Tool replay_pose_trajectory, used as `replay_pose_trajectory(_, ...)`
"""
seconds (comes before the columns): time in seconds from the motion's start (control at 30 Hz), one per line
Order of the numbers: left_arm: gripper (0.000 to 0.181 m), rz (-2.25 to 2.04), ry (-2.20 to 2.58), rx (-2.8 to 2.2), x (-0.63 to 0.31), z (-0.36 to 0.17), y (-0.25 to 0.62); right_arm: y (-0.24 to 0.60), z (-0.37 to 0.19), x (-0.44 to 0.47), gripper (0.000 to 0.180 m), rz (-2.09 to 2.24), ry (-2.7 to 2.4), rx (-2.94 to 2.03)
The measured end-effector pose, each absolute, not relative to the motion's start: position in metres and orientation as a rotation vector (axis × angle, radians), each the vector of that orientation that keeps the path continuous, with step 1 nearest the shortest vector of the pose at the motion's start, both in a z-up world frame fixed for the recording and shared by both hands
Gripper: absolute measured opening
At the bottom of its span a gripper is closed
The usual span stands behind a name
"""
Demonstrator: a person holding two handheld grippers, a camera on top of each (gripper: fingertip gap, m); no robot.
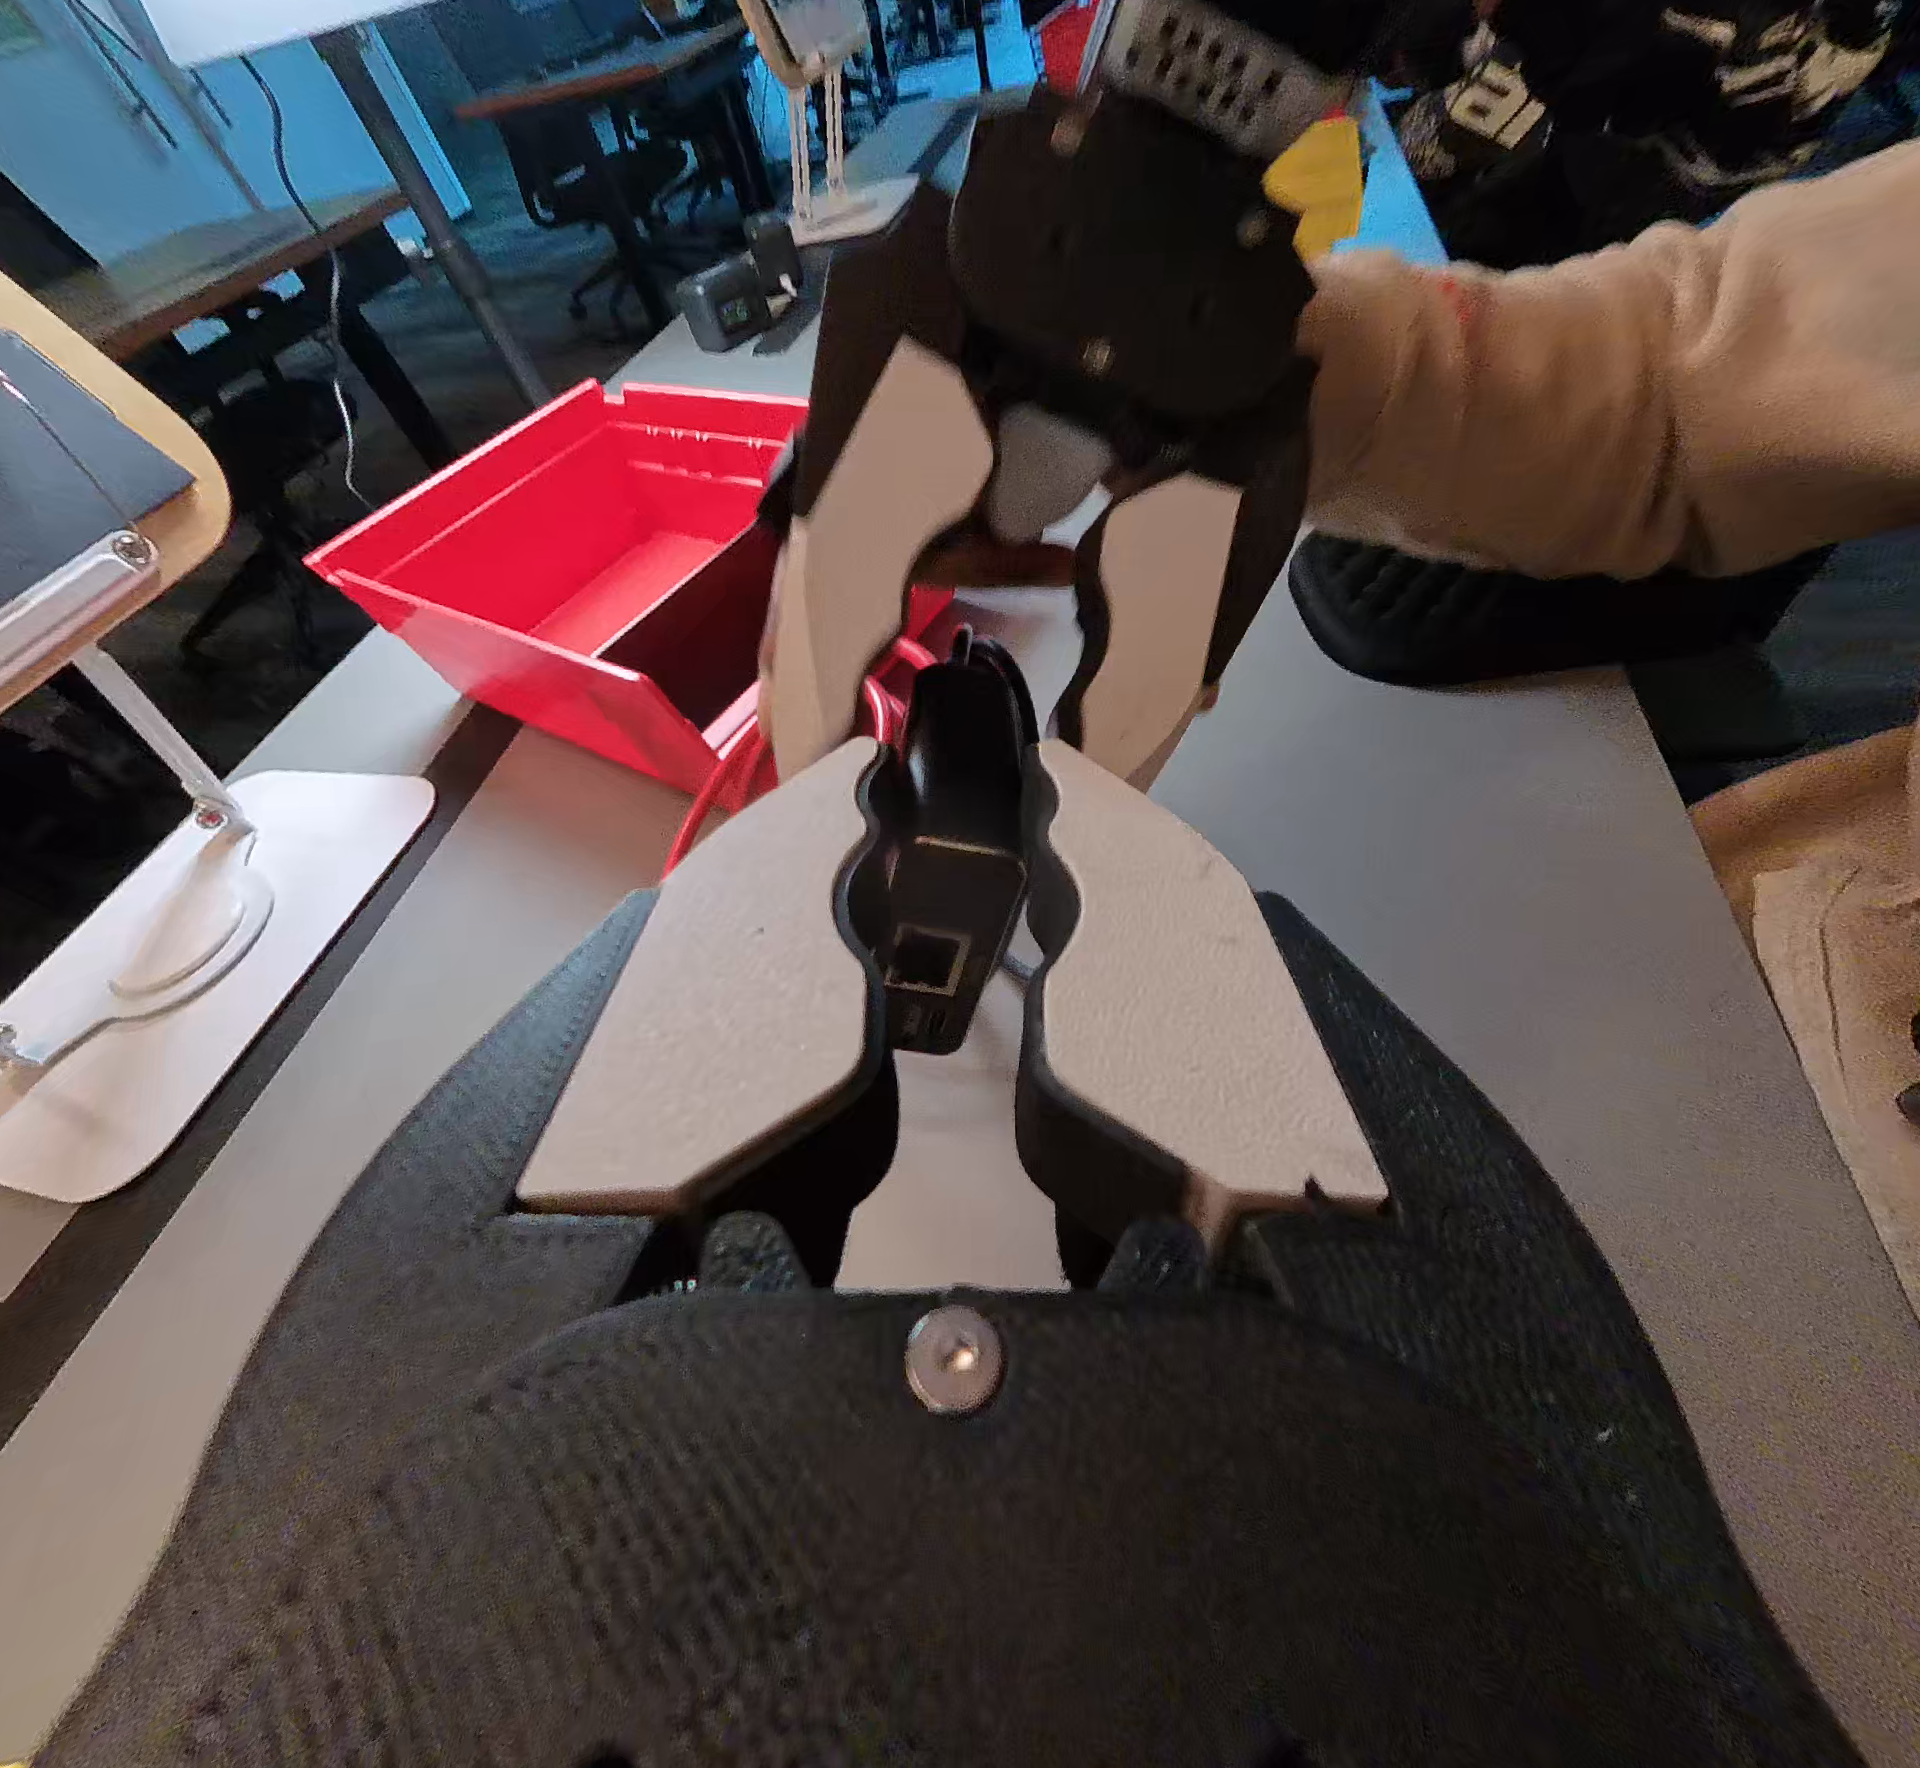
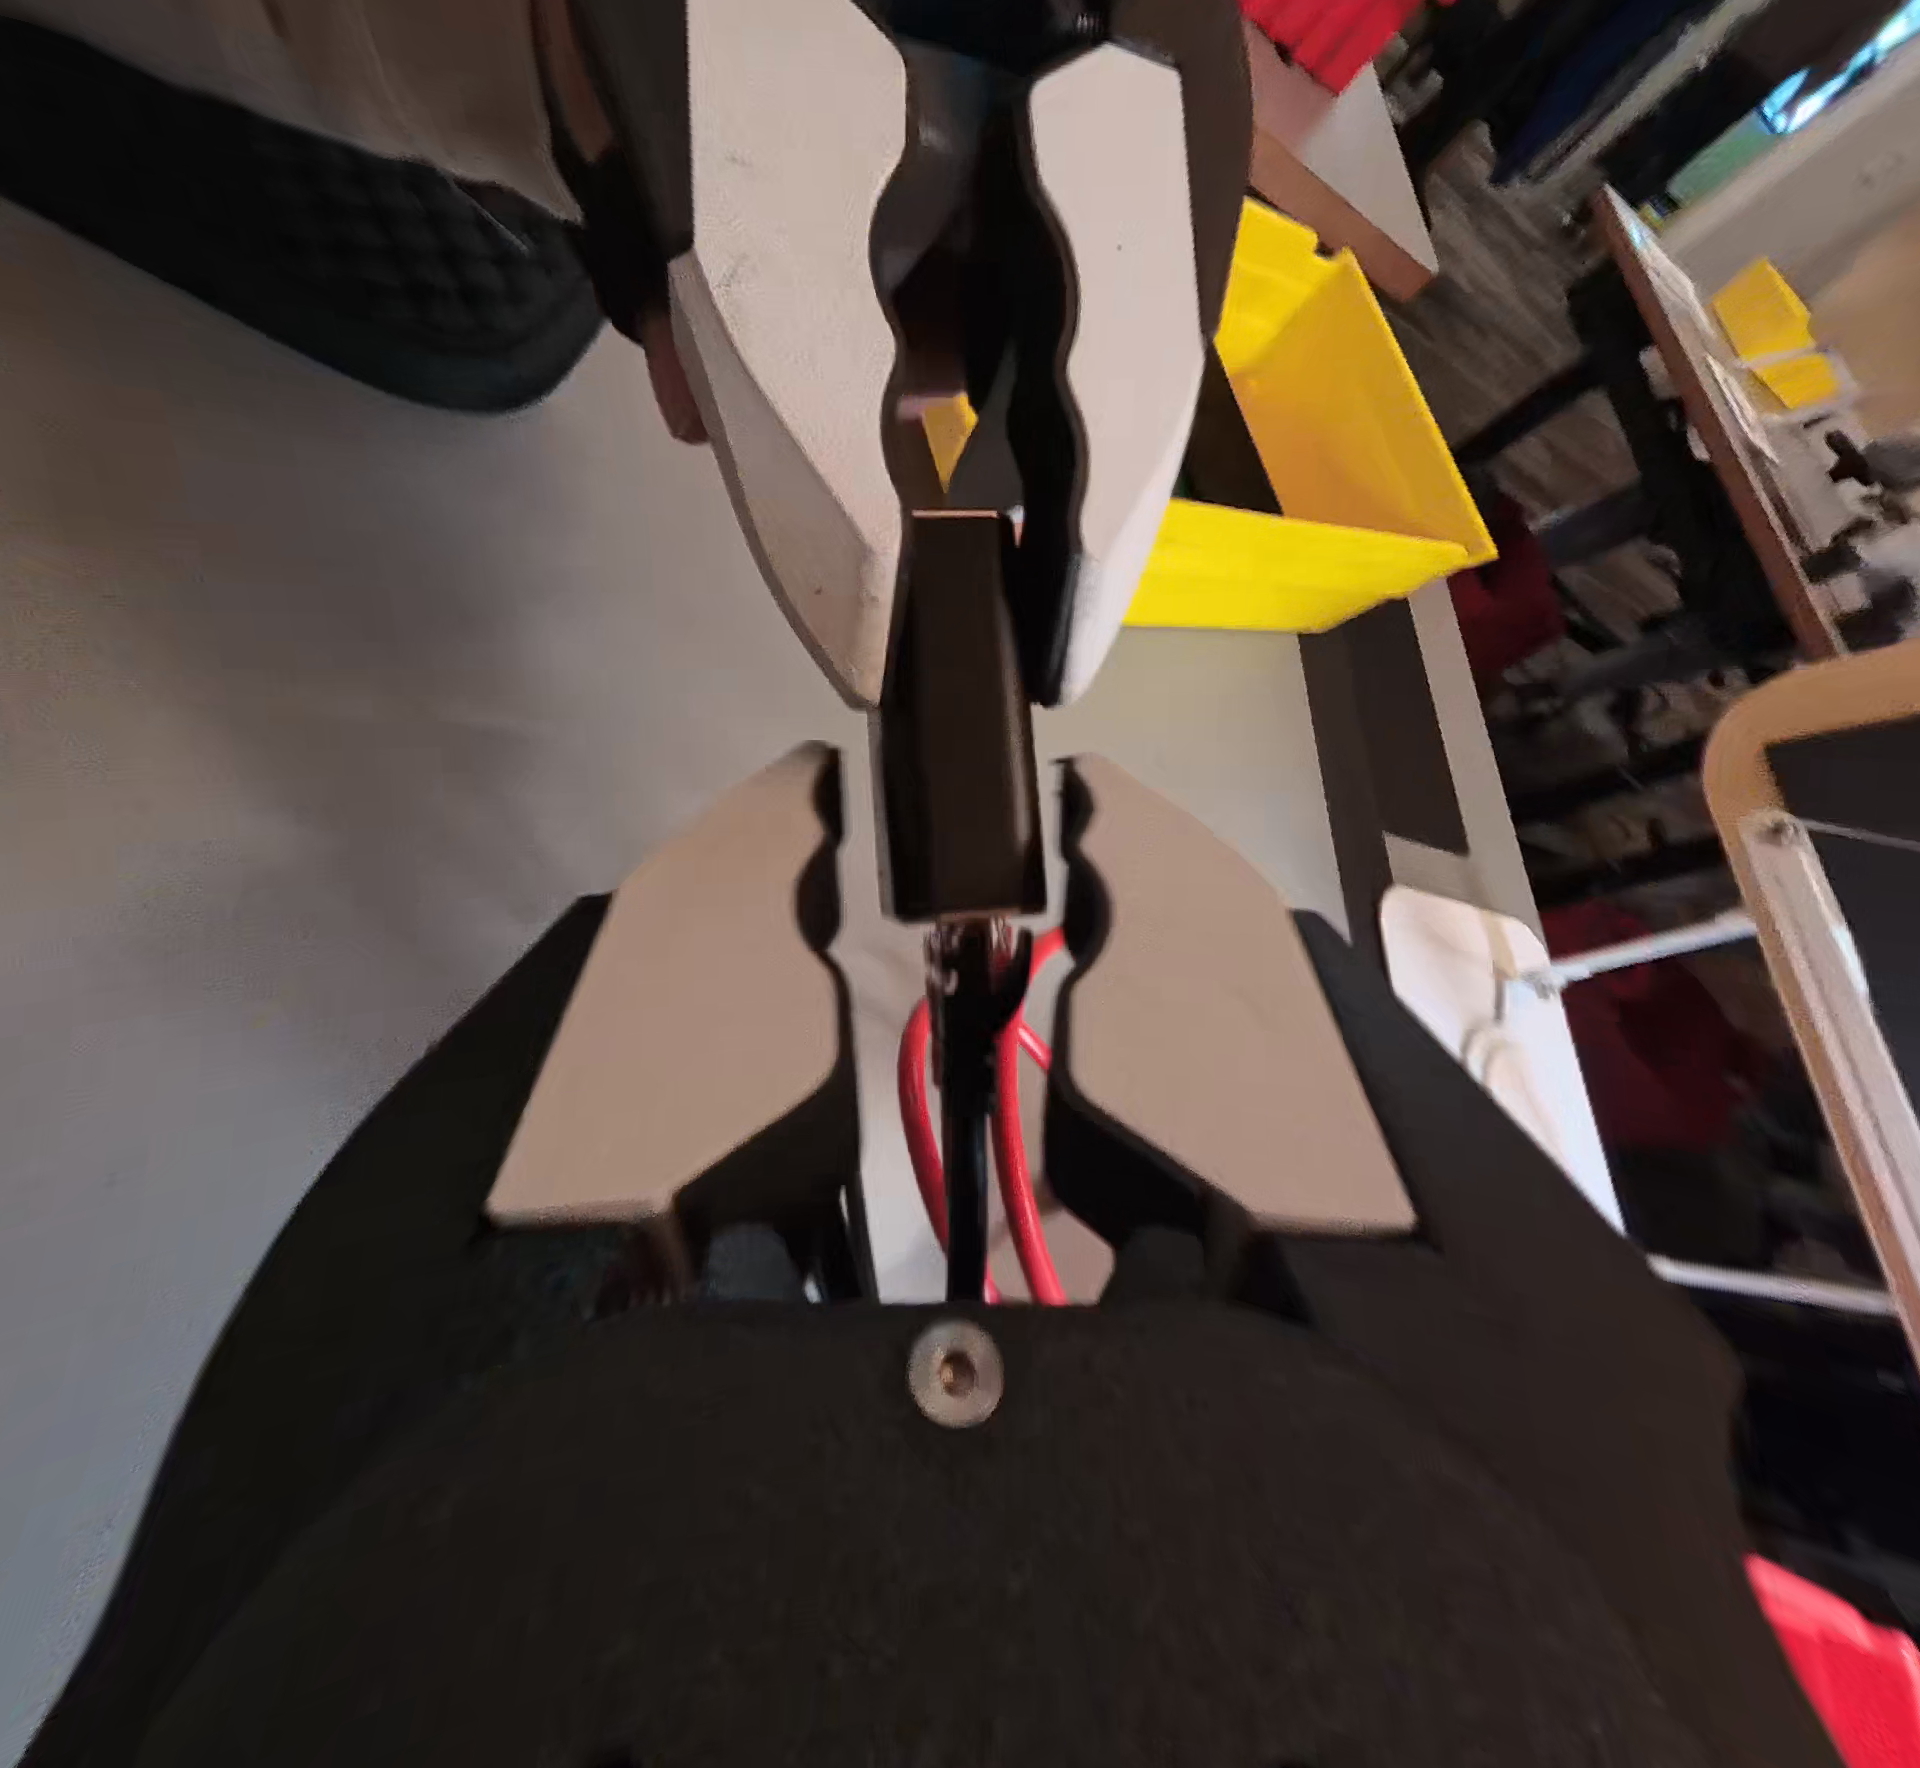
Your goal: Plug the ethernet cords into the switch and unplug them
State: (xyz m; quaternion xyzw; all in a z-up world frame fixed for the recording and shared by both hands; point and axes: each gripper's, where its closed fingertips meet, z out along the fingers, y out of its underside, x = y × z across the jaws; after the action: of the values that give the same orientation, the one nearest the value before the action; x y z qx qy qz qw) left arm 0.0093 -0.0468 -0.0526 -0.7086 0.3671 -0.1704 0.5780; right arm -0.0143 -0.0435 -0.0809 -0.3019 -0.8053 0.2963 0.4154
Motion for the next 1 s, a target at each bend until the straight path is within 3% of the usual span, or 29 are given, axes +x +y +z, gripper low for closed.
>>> replay_pose_trajectory(0.07, 0.021, -0.417, 0.841, -1.629, 0.006, -0.05, -0.05, -0.049, -0.08, -0.019, 0.026, 0.81, -2.014, -0.731)
replay_pose_trajectory(0.2, 0.025, -0.464, 0.81, -1.595, 0.002, -0.056, -0.051, -0.047, -0.087, -0.014, 0.025, 0.785, -2.058, -0.782)
replay_pose_trajectory(0.33, 0.041, -0.535, 0.816, -1.62, 0.002, -0.066, -0.053, -0.044, -0.086, -0.003, 0.024, 0.887, -2.084, -0.897)
replay_pose_trajectory(0.47, 0.026, -0.471, 0.833, -1.635, 0.004, -0.075, -0.051, -0.053, -0.081, 0.0, 0.024, 1.029, -2.083, -1.002)
replay_pose_trajectory(0.77, 0.024, -0.799, 0.621, -1.44, 0.005, -0.047, -0.056, -0.06, -0.058, -0.005, 0.026, 1.349, -1.895, -0.987)
replay_pose_trajectory(1.0, 0.025, -0.801, 0.602, -1.483, 0.002, -0.058, -0.049, -0.052, -0.067, -0.005, 0.025, 1.278, -1.928, -1.056)
